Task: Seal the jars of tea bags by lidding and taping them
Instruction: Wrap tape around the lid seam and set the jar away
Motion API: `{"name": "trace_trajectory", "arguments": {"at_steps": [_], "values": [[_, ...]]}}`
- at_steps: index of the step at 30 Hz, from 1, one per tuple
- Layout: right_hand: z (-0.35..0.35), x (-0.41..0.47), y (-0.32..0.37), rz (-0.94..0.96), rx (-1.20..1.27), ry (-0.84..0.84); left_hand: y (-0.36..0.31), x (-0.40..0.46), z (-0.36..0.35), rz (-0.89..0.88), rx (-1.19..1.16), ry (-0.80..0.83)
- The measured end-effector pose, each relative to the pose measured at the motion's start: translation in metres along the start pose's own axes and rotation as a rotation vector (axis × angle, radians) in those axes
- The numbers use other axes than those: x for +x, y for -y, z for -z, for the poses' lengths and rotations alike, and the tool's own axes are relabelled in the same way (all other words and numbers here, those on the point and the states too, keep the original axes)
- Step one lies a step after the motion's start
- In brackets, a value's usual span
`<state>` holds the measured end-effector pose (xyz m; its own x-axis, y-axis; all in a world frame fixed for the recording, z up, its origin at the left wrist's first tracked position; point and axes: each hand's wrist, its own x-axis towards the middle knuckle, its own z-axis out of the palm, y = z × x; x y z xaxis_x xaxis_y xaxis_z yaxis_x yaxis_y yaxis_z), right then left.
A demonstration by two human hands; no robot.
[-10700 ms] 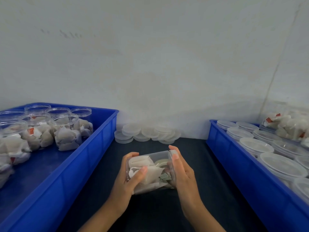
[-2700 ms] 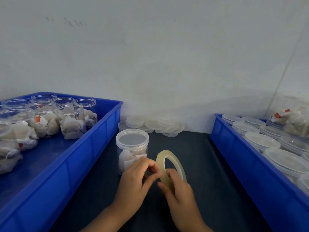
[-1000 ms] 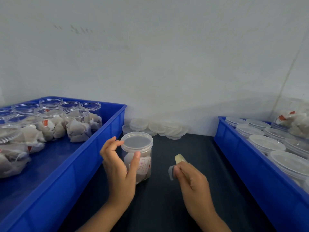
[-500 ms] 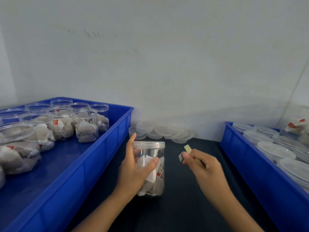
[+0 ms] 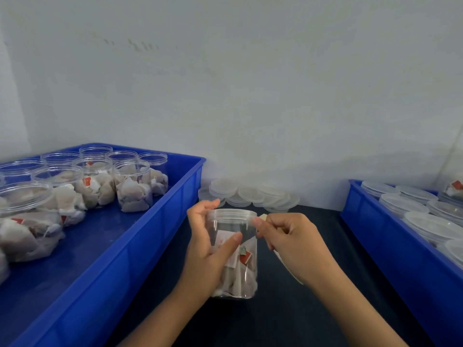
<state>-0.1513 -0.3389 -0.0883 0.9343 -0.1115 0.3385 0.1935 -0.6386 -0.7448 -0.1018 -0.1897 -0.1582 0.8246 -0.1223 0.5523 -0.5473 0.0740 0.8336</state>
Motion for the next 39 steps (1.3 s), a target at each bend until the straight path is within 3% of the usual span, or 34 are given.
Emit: {"name": "trace_trajectory", "arguments": {"at_steps": [9,19,39], "values": [[-0.012,-0.008,0.004,-0.031,-0.246,-0.04,-0.006,0.002,-0.002,-0.077,0.128,-0.004],[-0.007,-0.01,0.01,-0.036,-0.177,-0.037,-0.015,-0.001,-0.005,-0.077,0.112,-0.105],[-0.003,-0.008,0.011,-0.032,-0.18,-0.026,-0.023,-0.001,-0.004,-0.006,-0.045,-0.07]]}}
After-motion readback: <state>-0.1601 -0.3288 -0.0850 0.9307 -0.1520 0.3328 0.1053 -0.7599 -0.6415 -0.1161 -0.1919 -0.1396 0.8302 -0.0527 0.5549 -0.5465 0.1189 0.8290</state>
